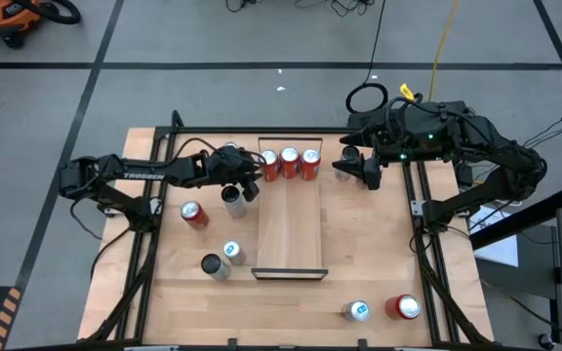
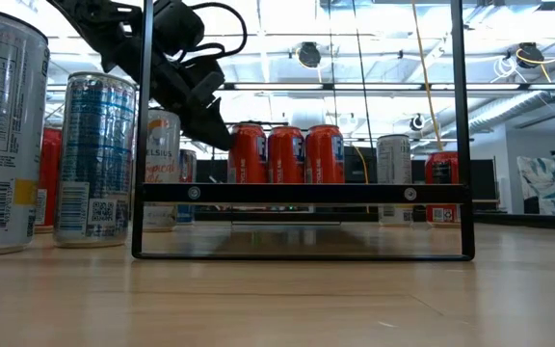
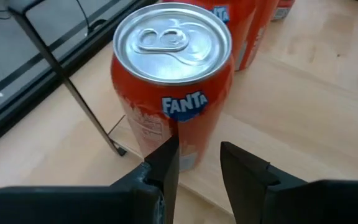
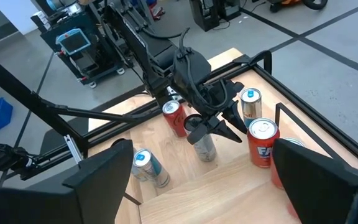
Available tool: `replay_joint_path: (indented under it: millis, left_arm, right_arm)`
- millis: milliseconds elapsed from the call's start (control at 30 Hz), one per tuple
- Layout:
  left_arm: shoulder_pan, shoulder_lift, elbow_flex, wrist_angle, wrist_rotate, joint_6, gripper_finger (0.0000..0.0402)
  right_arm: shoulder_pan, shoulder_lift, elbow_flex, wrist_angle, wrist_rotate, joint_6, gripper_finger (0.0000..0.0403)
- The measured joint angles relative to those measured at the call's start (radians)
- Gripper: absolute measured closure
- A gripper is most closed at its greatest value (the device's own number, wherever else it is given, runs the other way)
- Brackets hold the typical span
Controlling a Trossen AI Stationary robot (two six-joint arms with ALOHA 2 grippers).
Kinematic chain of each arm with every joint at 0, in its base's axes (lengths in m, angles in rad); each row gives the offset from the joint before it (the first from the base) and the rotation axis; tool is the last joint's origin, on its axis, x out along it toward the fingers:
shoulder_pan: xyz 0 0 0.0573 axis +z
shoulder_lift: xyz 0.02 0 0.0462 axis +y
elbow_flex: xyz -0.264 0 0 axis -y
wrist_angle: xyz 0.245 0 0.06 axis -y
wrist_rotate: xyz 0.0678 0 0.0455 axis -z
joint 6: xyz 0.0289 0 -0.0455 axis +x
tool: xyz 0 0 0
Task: Place canned beverage on shelf
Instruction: Put the orange soda can on the shelf aligned with the other orange soda can
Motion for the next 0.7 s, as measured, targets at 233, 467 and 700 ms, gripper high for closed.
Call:
replay_joint_path:
  millis: [233,467,700]
  left_arm:
    - [0.0,0.0,0.0,0.0,-0.023,0.001,0.0284]
    - [0.001,0.0,0.0,0.027,-0.088,0.001,0.0284]
    - [0.001,0.0,0.0,0.049,-0.117,0.002,0.0284]
  right_arm:
    - [0.0,0.0,0.0,0.0,0.0,-0.001,0.0041]
    - [0.0,0.0,0.0,0.0,0.0,-0.002,0.0041]
    - [0.0,0.0,0.0,0.0,0.0,0.0,0.0041]
